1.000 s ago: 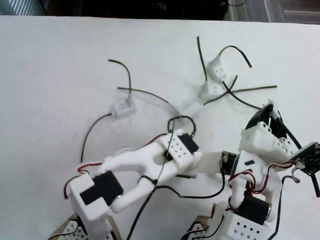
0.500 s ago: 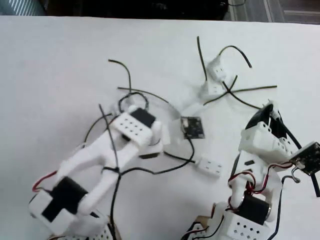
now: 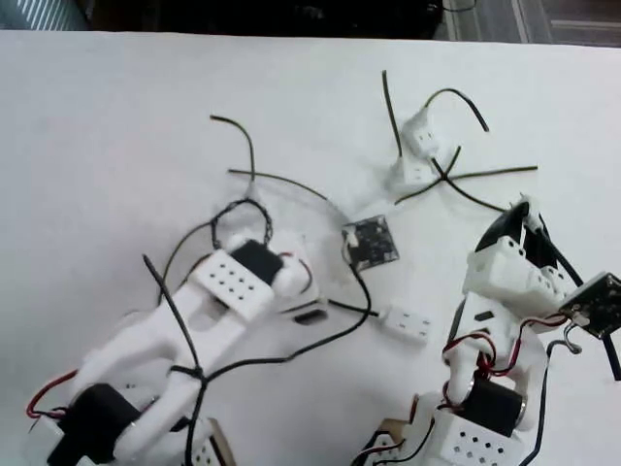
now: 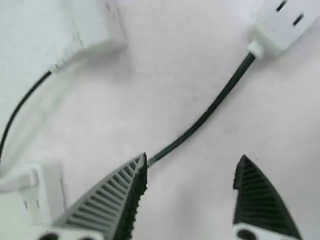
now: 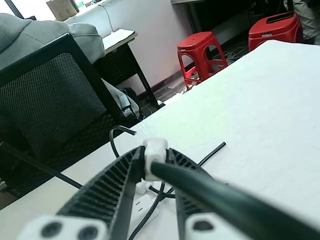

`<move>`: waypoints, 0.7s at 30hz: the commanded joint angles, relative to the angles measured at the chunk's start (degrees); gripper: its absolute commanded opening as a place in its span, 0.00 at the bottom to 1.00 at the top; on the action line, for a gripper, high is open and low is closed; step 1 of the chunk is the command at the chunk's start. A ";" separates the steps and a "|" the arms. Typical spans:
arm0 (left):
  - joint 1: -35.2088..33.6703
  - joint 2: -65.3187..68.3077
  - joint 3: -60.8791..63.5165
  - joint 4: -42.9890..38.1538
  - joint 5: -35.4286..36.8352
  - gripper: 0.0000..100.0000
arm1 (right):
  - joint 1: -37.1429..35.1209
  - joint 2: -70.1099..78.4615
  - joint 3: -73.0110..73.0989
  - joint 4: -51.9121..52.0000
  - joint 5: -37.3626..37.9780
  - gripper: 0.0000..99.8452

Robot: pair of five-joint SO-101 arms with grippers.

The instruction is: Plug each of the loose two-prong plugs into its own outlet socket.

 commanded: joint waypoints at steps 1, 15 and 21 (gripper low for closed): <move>5.32 2.15 -1.49 -4.57 -0.88 0.30 | 0.13 -0.66 -0.70 -0.92 0.44 0.02; 9.54 29.49 -24.35 0.70 -1.23 0.27 | 0.13 -0.66 -0.09 -1.01 0.53 0.02; 12.09 30.73 -24.26 -0.88 -6.15 0.26 | 0.13 -0.66 -0.09 -1.01 0.44 0.02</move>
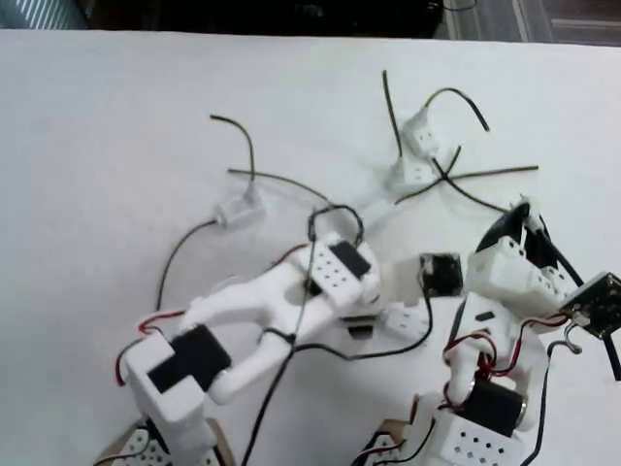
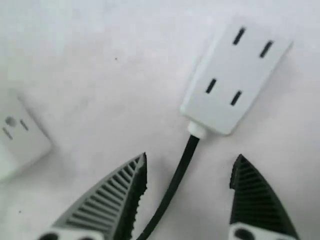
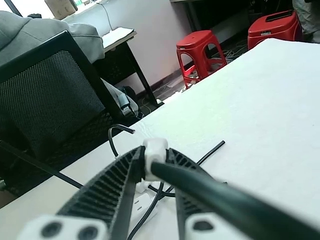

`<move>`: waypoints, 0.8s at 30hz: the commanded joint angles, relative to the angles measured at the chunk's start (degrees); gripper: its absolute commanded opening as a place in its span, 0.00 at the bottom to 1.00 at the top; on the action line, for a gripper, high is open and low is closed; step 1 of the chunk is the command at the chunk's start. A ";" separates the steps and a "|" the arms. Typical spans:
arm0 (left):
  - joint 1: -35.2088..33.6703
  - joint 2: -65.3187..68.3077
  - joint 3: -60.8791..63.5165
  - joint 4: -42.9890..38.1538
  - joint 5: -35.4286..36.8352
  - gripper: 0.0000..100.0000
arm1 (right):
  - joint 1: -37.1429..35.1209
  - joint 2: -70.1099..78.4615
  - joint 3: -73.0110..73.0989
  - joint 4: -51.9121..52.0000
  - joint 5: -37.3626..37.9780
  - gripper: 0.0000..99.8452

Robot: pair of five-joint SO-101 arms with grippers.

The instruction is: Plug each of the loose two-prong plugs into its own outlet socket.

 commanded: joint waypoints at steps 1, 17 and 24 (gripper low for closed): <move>0.75 -0.13 -2.37 -0.79 -3.16 0.24 | 0.13 -0.66 -0.53 -1.01 0.35 0.02; 0.13 0.31 -1.85 5.80 -3.69 0.02 | 0.40 -0.66 -0.53 -1.01 0.26 0.02; -3.47 0.13 -1.85 11.52 -3.69 0.02 | 0.22 -0.66 -0.53 -1.01 0.18 0.02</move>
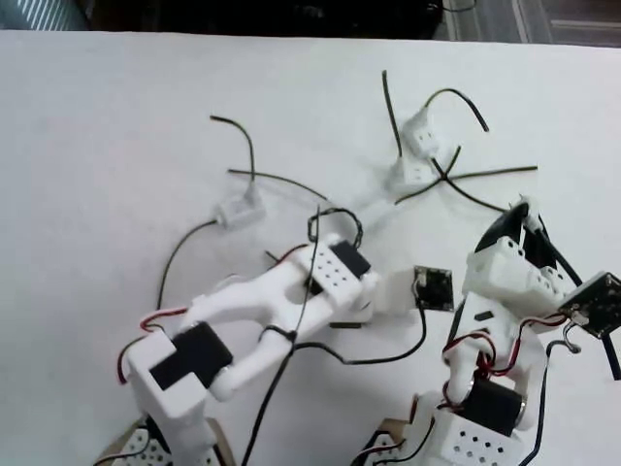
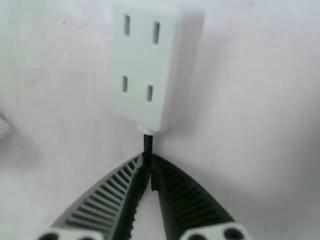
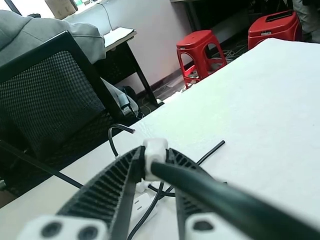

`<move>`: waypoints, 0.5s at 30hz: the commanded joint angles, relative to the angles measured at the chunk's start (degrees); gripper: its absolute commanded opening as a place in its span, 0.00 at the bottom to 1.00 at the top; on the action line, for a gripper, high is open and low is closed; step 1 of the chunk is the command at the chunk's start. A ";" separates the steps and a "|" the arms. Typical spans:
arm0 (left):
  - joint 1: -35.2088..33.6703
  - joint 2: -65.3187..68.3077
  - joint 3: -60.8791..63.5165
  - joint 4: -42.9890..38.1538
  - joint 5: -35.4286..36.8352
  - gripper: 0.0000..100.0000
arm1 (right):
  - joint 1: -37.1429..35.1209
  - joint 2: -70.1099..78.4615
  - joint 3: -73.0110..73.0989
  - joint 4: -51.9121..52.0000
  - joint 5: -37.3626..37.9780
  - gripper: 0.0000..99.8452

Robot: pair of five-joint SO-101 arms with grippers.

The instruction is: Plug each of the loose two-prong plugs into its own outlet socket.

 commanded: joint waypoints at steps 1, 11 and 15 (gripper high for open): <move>-2.42 -0.75 -1.76 3.78 -0.62 0.02 | 0.22 -0.66 -0.53 -1.01 0.18 0.02; -10.42 -0.84 -1.14 7.12 -0.62 0.02 | 0.22 -0.66 -0.53 -1.01 0.18 0.02; -13.05 -5.58 3.87 6.95 -0.62 0.02 | 0.22 -0.66 -0.53 -1.01 0.18 0.02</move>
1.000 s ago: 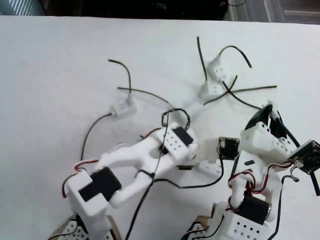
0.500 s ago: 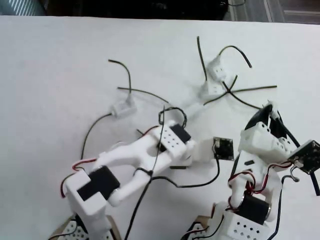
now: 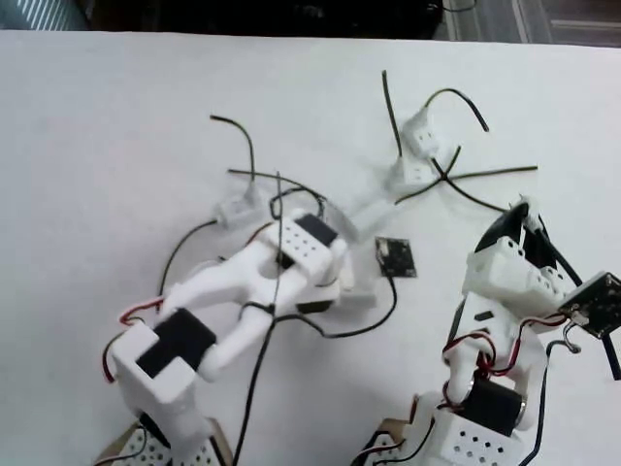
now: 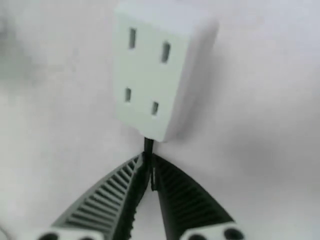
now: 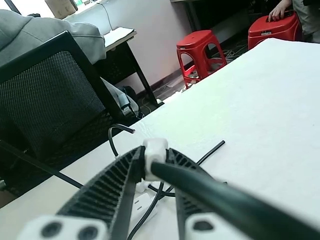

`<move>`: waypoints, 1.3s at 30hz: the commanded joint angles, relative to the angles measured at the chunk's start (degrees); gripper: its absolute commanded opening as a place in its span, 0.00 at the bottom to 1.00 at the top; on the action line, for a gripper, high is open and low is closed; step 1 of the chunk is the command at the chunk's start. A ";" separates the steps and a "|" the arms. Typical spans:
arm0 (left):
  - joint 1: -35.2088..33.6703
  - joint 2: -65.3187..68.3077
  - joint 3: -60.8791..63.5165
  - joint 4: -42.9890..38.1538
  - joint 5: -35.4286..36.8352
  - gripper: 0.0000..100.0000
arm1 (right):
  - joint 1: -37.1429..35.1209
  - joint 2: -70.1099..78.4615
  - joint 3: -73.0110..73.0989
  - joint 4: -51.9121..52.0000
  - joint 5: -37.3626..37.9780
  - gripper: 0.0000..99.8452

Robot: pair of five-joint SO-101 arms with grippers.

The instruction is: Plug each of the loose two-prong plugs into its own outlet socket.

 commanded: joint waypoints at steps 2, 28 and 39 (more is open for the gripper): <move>-3.91 -10.07 6.59 0.53 -0.62 0.02 | 0.22 -0.66 -0.53 -1.01 0.35 0.02; -16.13 -46.99 25.76 -1.67 3.25 0.27 | -8.22 -0.22 -0.53 4.62 5.80 0.02; -18.59 -32.40 23.12 -16.53 11.16 0.24 | -8.31 -0.22 -0.53 4.62 5.80 0.02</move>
